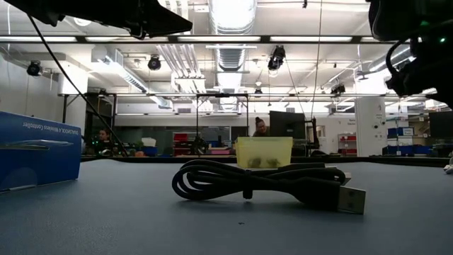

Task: Pick and place USB-C Cables
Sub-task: Put the white charger cable into the yellow bin

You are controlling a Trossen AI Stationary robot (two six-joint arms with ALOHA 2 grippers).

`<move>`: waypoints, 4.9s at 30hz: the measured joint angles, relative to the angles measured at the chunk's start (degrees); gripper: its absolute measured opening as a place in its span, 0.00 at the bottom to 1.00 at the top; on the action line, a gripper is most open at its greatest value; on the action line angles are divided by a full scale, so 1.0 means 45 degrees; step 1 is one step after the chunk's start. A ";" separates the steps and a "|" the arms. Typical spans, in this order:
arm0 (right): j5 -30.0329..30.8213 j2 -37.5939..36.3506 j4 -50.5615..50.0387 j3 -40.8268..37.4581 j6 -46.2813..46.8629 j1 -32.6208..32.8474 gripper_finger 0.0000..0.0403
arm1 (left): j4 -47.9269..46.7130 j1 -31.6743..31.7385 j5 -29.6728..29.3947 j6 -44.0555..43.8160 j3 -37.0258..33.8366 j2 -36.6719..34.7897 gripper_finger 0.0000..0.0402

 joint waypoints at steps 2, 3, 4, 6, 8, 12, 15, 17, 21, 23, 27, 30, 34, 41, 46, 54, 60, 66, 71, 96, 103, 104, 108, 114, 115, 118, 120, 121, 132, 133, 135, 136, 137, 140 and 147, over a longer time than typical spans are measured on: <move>0.0040 0.0268 -0.0009 0.0000 -0.0075 0.0000 0.45 | -0.0005 0.0000 0.0003 0.0002 0.0000 0.0000 0.18; 0.0084 0.0434 -0.0009 0.0000 -0.0104 0.0000 0.45 | -0.0004 0.0000 0.0001 0.0004 -0.0004 0.0000 0.18; 0.0096 0.0620 -0.0005 0.0000 -0.0119 0.0000 0.45 | -0.0002 0.0000 0.0002 0.0004 -0.0005 0.0000 0.18; 0.0101 0.1047 -0.0023 -0.0001 -0.0196 -0.0003 0.45 | -0.0002 0.0000 0.0001 0.0004 -0.0005 0.0000 0.18; 0.0101 0.1538 -0.0125 -0.0052 -0.0251 -0.0033 0.45 | -0.0002 0.0000 0.0000 0.0004 -0.0005 0.0000 0.18; 0.0106 0.2607 -0.0140 -0.0176 -0.0780 -0.0089 0.45 | -0.0002 0.0000 0.0005 0.0004 -0.0010 0.0000 0.18; 0.0106 0.3421 -0.0035 -0.0180 -0.1406 -0.0173 0.45 | 0.0003 0.0000 0.0005 -0.0006 -0.0010 0.0000 0.18; 0.0111 0.3914 0.0008 -0.0180 -0.1757 -0.0204 0.45 | 0.0008 0.0000 0.0005 -0.0059 -0.0010 0.0000 0.18; 0.0039 0.4720 0.0491 -0.0136 -0.2509 -0.0308 0.42 | 0.0008 0.0000 0.0005 -0.0074 -0.0010 0.0000 0.18; -0.0050 0.5008 0.0679 -0.0133 -0.2871 -0.0408 0.39 | 0.0008 0.0000 0.0005 -0.0082 -0.0010 0.0000 0.18; -0.0177 0.5141 0.0867 -0.0083 -0.3277 -0.0679 0.26 | 0.0013 0.0000 0.0005 -0.0274 -0.0010 0.0000 0.18; -0.0190 0.4784 0.1041 -0.0122 -0.3321 -0.0830 0.15 | 0.0013 0.0000 0.0005 -0.0292 -0.0010 0.0000 0.18; 0.0011 0.4186 0.1190 -0.0173 -0.3318 -0.0860 0.09 | 0.0013 -0.0005 0.0005 -0.0307 -0.0010 0.0000 0.18; 0.0867 0.2802 0.1495 -0.0126 -0.3189 -0.0874 0.09 | 0.0019 -0.0010 0.0010 -0.0332 -0.0005 0.0000 0.18; 0.2008 0.1658 0.1737 -0.0117 -0.3201 -0.0865 0.09 | 0.0032 -0.0010 0.0010 -0.0780 -0.0005 0.0000 0.18; 0.4619 0.0006 0.5025 -0.0117 -0.4708 -0.0865 0.09 | 0.0034 -0.0010 0.0010 -0.1286 -0.0005 0.0000 0.18; 0.6234 -0.0208 0.8819 -0.0170 -0.7359 -0.0869 0.09 | 0.0032 0.0000 0.0057 -0.2317 0.0005 0.0000 0.18; 0.6646 -0.0082 1.3086 -0.0459 -1.0513 -0.0874 0.09 | 0.0135 -0.0014 0.0477 -0.2667 0.0010 0.0005 0.18; 0.6790 0.0084 1.7240 -0.1151 -1.3437 -0.0874 0.09 | 0.0144 -0.0010 0.0529 -0.3375 0.0012 0.0008 0.18; 0.6775 0.0943 2.5749 -0.3162 -1.7006 -0.0899 0.09 | 0.5354 0.0005 0.3172 -0.4343 0.0655 0.4463 0.18; 0.6765 0.0953 2.6048 -0.3162 -1.7244 -0.0899 0.09 | 0.5365 0.0075 0.3172 -0.4987 0.1348 0.5421 0.26; 0.6760 0.0954 2.6050 -0.3162 -1.7294 -0.0899 0.09 | 0.5368 0.0078 0.3177 -0.5004 0.1461 0.5587 0.29; 0.6756 0.0968 2.6047 -0.3162 -1.7331 -0.0899 0.09 | 0.5416 0.0083 0.3174 -0.5009 0.1773 0.6059 0.37; 0.6731 0.0973 2.6020 -0.3158 -1.7351 -0.0899 0.09 | 0.5323 0.0092 0.3160 -0.4970 0.2226 0.6702 0.44; 0.6731 0.0977 2.6015 -0.3162 -1.7383 -0.0899 0.09 | 0.5359 0.0092 0.3133 -0.4965 0.2374 0.6871 0.45; 0.6731 0.0968 2.6018 -0.3160 -1.7452 -0.0899 0.09 | 0.5338 0.0113 0.3122 -0.4960 0.2641 0.7206 0.45; 0.6727 0.0959 2.6009 -0.3157 -1.7464 -0.0899 0.09 | 0.5376 0.0157 0.3127 -0.4960 0.2808 0.7418 0.45; 0.6704 0.0958 2.6013 -0.3157 -1.7491 -0.0899 0.09 | 0.5364 0.0175 0.3123 -0.4960 0.2849 0.7483 0.45; 0.6673 0.0958 2.6748 -0.3150 -1.7993 -0.0899 0.09 | 0.5354 0.0277 0.3113 -0.4965 0.3403 0.8312 0.45; 0.6678 0.0958 2.6746 -0.3147 -1.8036 -0.0899 0.09 | 0.5344 0.0277 0.3113 -0.4960 0.3493 0.8440 0.45; 0.6678 0.0958 2.6675 -0.3147 -1.8102 -0.0899 0.09 | 0.5336 0.0277 0.3116 -0.4960 0.3594 0.8569 0.45; 0.6678 0.0958 2.6645 -0.3147 -1.8102 -0.0899 0.09 | 0.5340 0.0277 0.3113 -0.4960 0.3632 0.8619 0.45; 0.6678 0.0958 2.6606 -0.3145 -1.8093 -0.0899 0.09 | 0.5372 0.0277 0.3113 -0.4959 0.3682 0.8650 0.45; 0.6678 0.0958 2.6564 -0.3147 -1.8097 -0.0899 0.10 | 0.5358 0.0277 0.3113 -0.4937 0.3687 0.8650 0.42; 0.6683 0.0963 2.6564 -0.3147 -1.8166 -0.0894 0.15 | 0.5346 0.0287 0.3113 -0.4863 0.3682 0.8650 0.23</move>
